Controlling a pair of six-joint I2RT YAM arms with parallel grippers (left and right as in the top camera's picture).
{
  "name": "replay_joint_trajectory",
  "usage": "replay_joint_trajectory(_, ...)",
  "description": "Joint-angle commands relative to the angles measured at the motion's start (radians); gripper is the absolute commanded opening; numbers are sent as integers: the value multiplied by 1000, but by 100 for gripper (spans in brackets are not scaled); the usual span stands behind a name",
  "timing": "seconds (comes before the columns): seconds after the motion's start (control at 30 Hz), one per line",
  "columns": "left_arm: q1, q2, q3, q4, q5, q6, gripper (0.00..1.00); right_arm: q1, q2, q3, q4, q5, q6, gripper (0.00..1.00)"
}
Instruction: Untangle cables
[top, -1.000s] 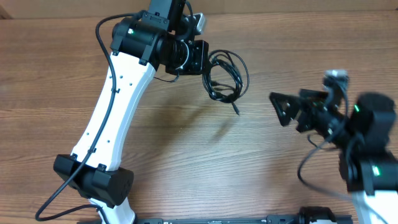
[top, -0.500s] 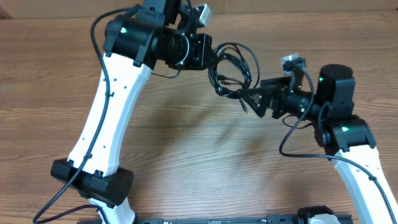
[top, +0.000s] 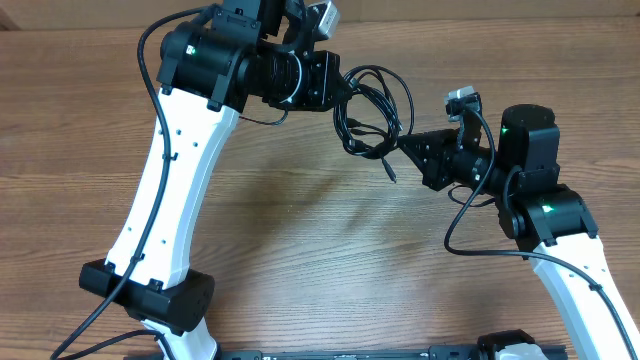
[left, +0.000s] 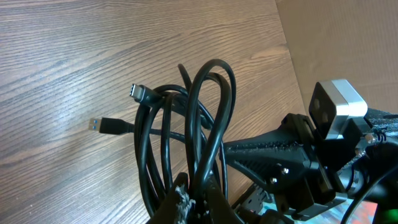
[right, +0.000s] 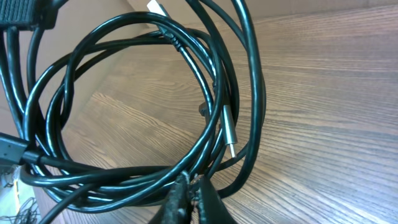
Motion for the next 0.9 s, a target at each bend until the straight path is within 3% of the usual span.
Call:
replay_joint_trajectory(0.0, 6, -32, 33, 3, 31, 3, 4, 4, -14, 2, 5, 17, -1, 43)
replay_joint_trajectory(0.03, 6, -32, 33, 3, 31, 3, 4, 4, -14, 2, 8, 17, -1, 69)
replay_joint_trajectory(0.13, 6, -34, 33, 4, 31, 3, 4, 4, -15, 3, 64, 16, 0, 87)
replay_joint_trajectory(0.4, 6, -43, 37, 10, 51, -4, 4, 3, -8, 38, 85, 28, 10, 81)
replay_joint_trajectory(0.57, 6, -50, 39, 30, 109, -5, 4, 4, 39, 35, 68, 35, 10, 61)
replay_joint_trajectory(0.67, 6, -53, 39, 28, 108, -4, 4, 4, 59, 35, 67, 35, 10, 28)
replay_joint_trajectory(0.7, 6, -53, 39, 27, 108, -4, 4, 4, 63, 35, 67, 35, 10, 12)
replay_joint_trajectory(0.73, 6, -53, 39, 27, 106, -4, 4, 4, 66, 35, 67, 35, 10, 4)
replay_joint_trajectory(0.87, 6, -55, 39, 10, 21, -4, 4, -2, 57, 36, 68, 48, 10, 4)
